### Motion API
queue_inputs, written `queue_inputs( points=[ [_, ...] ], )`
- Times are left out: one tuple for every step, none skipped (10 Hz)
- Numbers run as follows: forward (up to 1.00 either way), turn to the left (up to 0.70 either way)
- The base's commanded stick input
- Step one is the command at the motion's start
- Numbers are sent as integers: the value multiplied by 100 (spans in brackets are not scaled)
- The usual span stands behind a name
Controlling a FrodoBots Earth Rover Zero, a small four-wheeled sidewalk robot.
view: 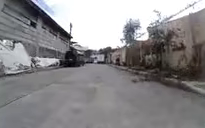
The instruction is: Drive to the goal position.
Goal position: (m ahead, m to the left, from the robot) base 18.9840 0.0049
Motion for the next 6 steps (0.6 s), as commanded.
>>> queue_inputs(
  points=[
    [100,0],
    [100,0],
    [100,0],
    [100,0],
    [100,0],
    [100,0]
  ],
)
